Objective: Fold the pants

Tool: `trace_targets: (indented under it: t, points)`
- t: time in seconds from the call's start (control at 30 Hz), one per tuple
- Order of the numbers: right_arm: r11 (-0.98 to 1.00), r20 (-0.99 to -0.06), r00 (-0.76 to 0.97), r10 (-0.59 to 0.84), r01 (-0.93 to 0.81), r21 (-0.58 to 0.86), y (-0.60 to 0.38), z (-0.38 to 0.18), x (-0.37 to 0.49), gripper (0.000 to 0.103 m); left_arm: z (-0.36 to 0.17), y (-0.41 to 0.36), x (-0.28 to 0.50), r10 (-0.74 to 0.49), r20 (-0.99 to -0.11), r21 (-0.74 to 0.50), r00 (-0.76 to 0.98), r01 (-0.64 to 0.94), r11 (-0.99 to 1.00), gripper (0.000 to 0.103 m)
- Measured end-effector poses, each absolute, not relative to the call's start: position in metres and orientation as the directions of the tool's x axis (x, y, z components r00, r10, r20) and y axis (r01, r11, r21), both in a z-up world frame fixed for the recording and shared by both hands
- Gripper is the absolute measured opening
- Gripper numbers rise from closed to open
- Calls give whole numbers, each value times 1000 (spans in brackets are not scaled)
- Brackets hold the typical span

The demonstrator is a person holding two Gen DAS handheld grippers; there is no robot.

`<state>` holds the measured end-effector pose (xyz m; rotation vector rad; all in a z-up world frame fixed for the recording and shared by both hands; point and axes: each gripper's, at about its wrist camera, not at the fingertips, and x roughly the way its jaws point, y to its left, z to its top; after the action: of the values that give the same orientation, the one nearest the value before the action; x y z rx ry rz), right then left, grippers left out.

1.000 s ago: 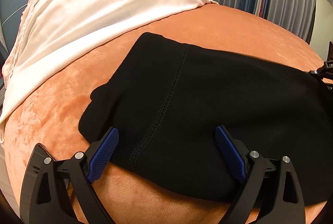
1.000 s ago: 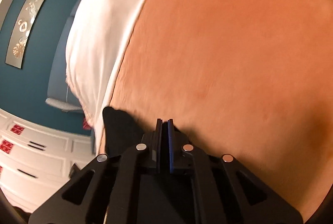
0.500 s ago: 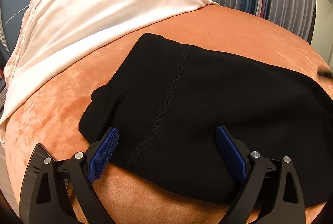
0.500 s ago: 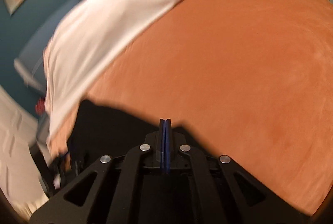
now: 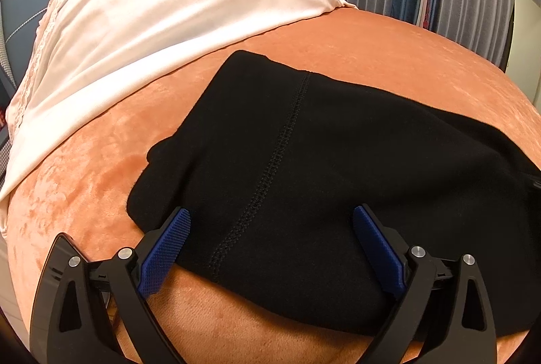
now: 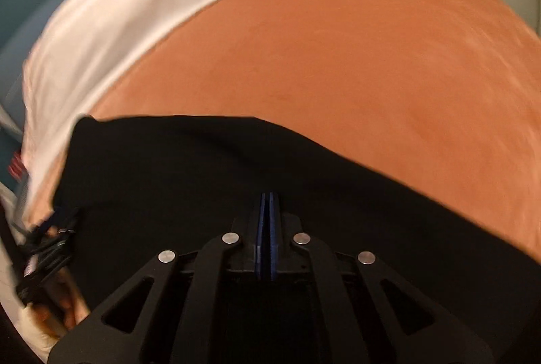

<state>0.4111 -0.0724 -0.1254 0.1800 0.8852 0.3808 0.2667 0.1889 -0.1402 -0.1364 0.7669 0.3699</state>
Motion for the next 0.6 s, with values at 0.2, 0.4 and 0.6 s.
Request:
trace_targets:
  t: [0.2, 0.4, 0.6]
  points:
    - [977, -669, 734, 115, 39, 211, -244, -94, 271, 62, -138, 189, 270, 277, -711, 21, 646, -374, 927, 96]
    - [839, -686, 703, -187, 478, 261, -448, -98, 128, 63, -107, 181, 257, 349, -697, 77, 626, -419, 905, 96]
    - [780, -685, 717, -132, 501, 374, -526, -120, 119, 63, -64, 135, 206, 275, -684, -27, 675, -400, 916, 97]
